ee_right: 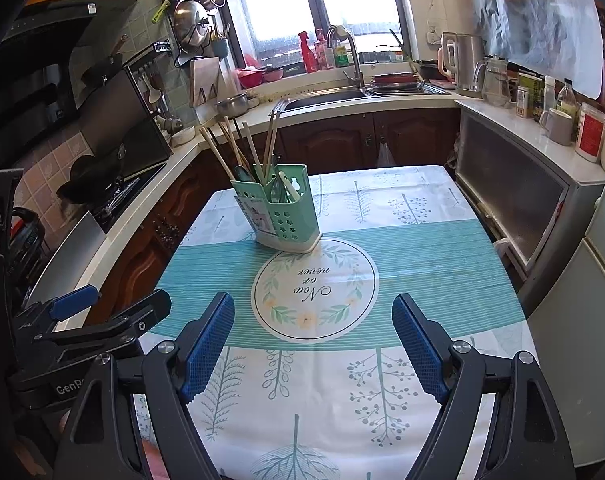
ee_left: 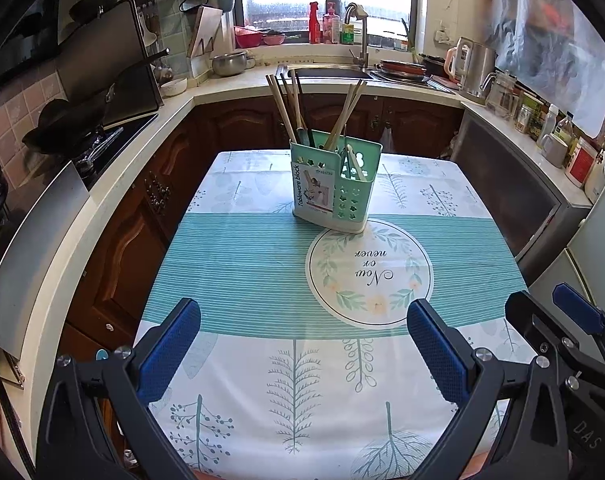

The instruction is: Organize utensils

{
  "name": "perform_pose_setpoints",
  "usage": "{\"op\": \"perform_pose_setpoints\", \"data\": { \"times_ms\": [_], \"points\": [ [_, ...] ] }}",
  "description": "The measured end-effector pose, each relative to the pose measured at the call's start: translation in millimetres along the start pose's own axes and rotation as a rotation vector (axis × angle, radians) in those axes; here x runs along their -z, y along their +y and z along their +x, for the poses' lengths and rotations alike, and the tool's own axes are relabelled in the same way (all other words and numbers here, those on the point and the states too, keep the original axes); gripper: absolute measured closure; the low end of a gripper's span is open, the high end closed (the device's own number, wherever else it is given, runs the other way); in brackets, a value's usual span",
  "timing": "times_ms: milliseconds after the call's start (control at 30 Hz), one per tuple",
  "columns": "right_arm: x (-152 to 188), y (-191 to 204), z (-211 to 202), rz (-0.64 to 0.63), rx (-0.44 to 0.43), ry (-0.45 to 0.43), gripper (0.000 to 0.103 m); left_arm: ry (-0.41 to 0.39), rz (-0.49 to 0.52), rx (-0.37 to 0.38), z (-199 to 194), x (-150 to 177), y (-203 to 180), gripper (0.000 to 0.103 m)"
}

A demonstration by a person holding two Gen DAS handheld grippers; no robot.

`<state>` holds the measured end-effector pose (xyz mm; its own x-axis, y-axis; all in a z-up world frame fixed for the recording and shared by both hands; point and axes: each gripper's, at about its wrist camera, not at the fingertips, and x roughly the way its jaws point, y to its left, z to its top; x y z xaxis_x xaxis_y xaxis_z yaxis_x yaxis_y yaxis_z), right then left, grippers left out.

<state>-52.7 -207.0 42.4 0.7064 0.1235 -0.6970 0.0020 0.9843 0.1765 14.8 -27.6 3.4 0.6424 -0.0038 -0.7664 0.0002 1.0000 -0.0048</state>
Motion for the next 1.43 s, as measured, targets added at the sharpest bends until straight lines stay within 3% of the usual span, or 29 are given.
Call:
{"op": "perform_pose_setpoints", "data": {
  "times_ms": [333, 1433],
  "points": [
    [-6, -1, 3, -0.011, 0.007, -0.026, 0.020, -0.026, 0.003, -0.005, -4, 0, 0, 0.001],
    [-7, -4, 12, -0.014, 0.009, -0.001, 0.020, 0.012, -0.006, -0.005, 11, -5, 0, 0.003]
  ]
}}
